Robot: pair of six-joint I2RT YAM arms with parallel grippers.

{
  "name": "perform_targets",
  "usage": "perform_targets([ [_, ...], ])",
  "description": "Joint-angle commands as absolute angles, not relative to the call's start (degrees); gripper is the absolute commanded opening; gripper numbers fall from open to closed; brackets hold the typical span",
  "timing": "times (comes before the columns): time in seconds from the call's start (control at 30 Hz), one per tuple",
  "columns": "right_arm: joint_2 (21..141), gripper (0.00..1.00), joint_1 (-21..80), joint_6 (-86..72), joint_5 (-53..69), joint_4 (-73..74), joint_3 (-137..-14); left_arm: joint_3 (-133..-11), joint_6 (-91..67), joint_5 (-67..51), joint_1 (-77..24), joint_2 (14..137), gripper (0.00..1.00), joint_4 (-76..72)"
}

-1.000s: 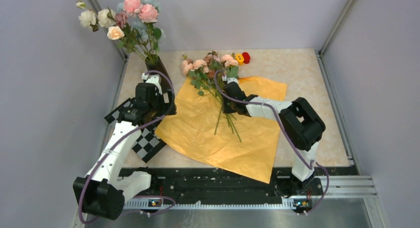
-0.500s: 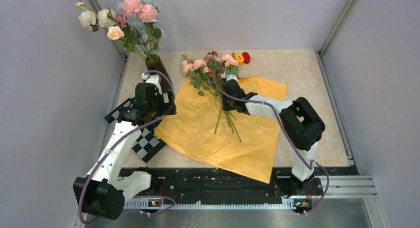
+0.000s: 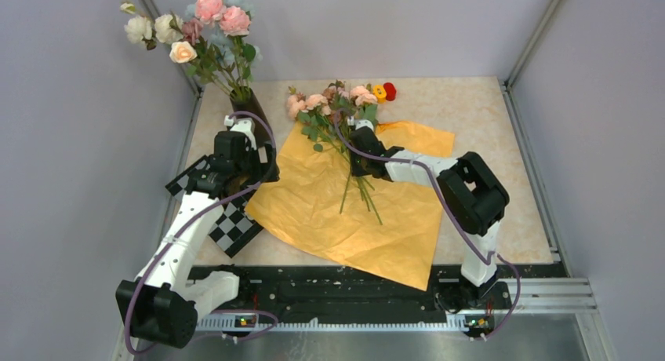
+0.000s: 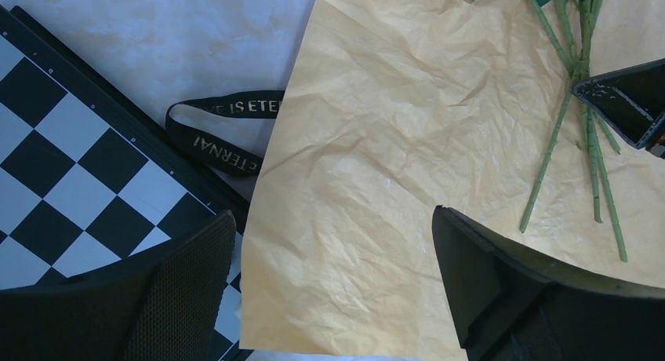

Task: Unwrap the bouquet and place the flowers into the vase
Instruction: Pick up the fake flower from the wrapping paper.

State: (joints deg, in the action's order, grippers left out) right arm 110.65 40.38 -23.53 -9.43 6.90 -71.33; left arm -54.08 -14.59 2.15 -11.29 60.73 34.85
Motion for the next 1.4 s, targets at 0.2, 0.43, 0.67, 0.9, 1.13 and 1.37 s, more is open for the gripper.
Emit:
perform_targets([
  [0.2,112.80,0.17,41.29,-23.14,-9.95,6.79,-73.73,-53.88,-13.91,1.17,-10.90,60.29,0.99,33.32],
  [0.43,112.12,0.05,41.31,-24.00,-9.81,6.16,-72.73,-53.88,-13.97,1.14,-10.90,60.47,0.99,33.31],
  [0.67,108.81,0.00,41.31,-26.81,-8.27,3.99,-70.99,-53.88,-13.97,1.18,-10.89,60.56,0.99,33.31],
  [0.9,103.51,0.00,41.31,-30.94,-5.88,-2.63,-66.41,-53.84,-14.04,1.65,-10.81,60.32,0.99,33.31],
  [1.13,98.94,0.00,41.31,-32.23,-5.02,-6.45,-63.33,-53.48,-14.31,2.00,-10.81,58.82,0.99,32.64],
  [1.37,93.88,0.00,41.31,-32.18,-2.63,-12.97,-58.39,-52.38,-15.68,0.39,-10.72,54.84,0.99,30.11],
])
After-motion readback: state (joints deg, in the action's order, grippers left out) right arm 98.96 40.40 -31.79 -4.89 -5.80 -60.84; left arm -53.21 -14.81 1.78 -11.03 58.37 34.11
